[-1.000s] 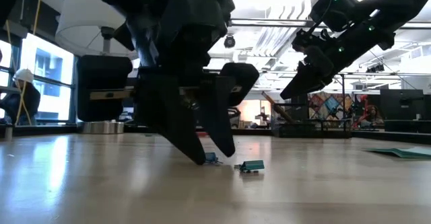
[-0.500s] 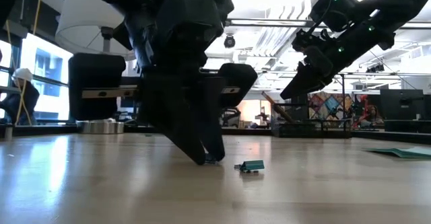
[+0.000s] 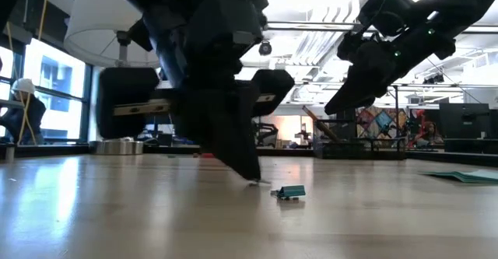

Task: Pick and place office supplies into organizer
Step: Put the blue binder clip in the black desk organizer

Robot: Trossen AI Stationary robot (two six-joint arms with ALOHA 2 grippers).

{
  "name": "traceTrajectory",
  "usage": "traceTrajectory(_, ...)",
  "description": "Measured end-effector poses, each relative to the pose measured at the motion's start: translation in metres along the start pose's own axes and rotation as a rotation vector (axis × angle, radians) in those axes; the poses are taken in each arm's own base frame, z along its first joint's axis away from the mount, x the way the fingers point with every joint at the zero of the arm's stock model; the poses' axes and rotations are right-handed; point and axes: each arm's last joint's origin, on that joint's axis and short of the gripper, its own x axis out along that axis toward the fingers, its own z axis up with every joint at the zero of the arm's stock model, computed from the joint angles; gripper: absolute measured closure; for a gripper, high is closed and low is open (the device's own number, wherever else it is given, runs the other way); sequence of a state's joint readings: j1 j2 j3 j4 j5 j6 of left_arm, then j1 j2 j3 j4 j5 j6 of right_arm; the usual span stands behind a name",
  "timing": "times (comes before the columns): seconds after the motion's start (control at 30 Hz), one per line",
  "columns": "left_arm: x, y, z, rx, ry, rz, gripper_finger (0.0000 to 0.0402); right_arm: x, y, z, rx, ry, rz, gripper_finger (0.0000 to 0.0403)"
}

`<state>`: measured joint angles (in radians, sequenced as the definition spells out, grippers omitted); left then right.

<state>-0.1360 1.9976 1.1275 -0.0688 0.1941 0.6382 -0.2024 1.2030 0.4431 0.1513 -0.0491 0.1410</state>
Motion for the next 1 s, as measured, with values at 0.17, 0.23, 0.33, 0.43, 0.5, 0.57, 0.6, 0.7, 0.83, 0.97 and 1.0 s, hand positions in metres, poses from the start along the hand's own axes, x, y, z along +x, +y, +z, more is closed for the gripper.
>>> traceTrajectory(0.17, -0.006, 0.003, 0.002, -0.019, 0.035, 0.076, 0.0401, 0.000, 0.003, 0.000, 0.012, 0.015, 0.102, 0.0307)
traceTrajectory(0.23, -0.009, 0.004, 0.005, -0.030, 0.028, 0.094, 0.0400, 0.000, 0.004, 0.000, 0.012, 0.019, 0.137, 0.0307)
traceTrajectory(0.33, -0.013, 0.005, 0.006, -0.042, 0.039, 0.116, 0.0401, 0.000, 0.006, -0.001, 0.010, 0.029, 0.179, 0.0307)
traceTrajectory(0.43, -0.017, 0.007, 0.009, -0.042, 0.037, 0.146, 0.0401, 0.000, 0.009, -0.002, 0.003, 0.042, 0.199, 0.0307)
traceTrajectory(0.5, -0.022, 0.007, 0.010, -0.056, 0.048, 0.163, 0.0401, 0.000, 0.012, -0.003, -0.005, 0.045, 0.211, 0.0307)
traceTrajectory(0.57, -0.027, 0.010, 0.013, -0.063, 0.046, 0.201, 0.0401, -0.001, 0.018, -0.004, -0.023, 0.051, 0.253, 0.0307)
traceTrajectory(0.6, -0.030, 0.010, 0.013, -0.078, 0.067, 0.221, 0.0401, -0.001, 0.022, -0.004, -0.046, 0.051, 0.287, 0.0307)
traceTrajectory(0.7, -0.044, 0.017, 0.016, -0.149, 0.072, 0.328, 0.0401, -0.002, 0.036, -0.003, -0.131, 0.011, 0.364, 0.0307)
traceTrajectory(0.83, -0.067, 0.034, 0.018, -0.311, -0.035, 0.363, 0.0401, -0.005, 0.056, 0.005, -0.284, -0.134, 0.419, 0.0307)
traceTrajectory(0.97, -0.085, 0.046, 0.018, -0.410, -0.140, 0.335, 0.0402, -0.009, 0.071, 0.008, -0.435, -0.234, 0.329, 0.0307)
traceTrajectory(1.0, -0.087, 0.047, 0.020, -0.413, -0.168, 0.333, 0.0402, -0.009, 0.074, 0.007, -0.461, -0.241, 0.298, 0.0307)
